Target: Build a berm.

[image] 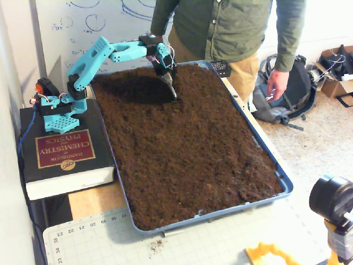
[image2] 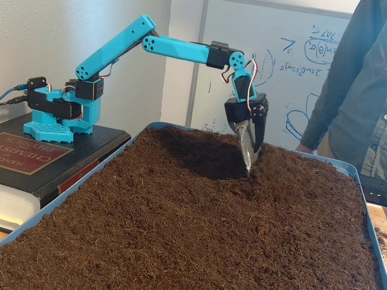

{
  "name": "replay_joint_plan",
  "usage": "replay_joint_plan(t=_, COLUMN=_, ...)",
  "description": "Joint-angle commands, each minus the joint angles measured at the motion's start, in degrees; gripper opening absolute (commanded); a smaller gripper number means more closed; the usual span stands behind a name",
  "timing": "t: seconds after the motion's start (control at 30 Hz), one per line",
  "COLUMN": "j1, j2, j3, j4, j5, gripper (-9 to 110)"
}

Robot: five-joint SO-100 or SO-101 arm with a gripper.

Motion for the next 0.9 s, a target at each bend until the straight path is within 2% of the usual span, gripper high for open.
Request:
replay_joint_plan(t=0.0, j1=-1.0, j2=8.2, j3=-5.4, j4=9.8, j5=0.0, gripper=1)
replay_joint_plan(t=0.17, j1=-1.8, j2=15.5, j3=-5.3, j4=35.4, j5=0.0, gripper=1)
replay_joint_plan(t=0.23, j1=-1.7, j2=16.7, j3=-4.6, j4=42.1, j5=0.5, gripper=1)
replay_joint_plan(t=0.33, j1=1.3, j2=16.7, j3=0.4, j4=38.7, j5=1.0, gripper=1)
replay_joint_plan(t=0.57, j1=10.3, j2=18.5, j3=23.4, j4=38.2, j5=0.0, gripper=1)
replay_joint_plan(t=0.73, j1=12.2, j2=25.2, j3=38.1, j4=37.6, j5=0.1, gripper=1)
replay_joint_plan(t=0.87, j1=12.1, j2=27.2, j3=43.1, j4=36.0, j5=-0.2, gripper=1)
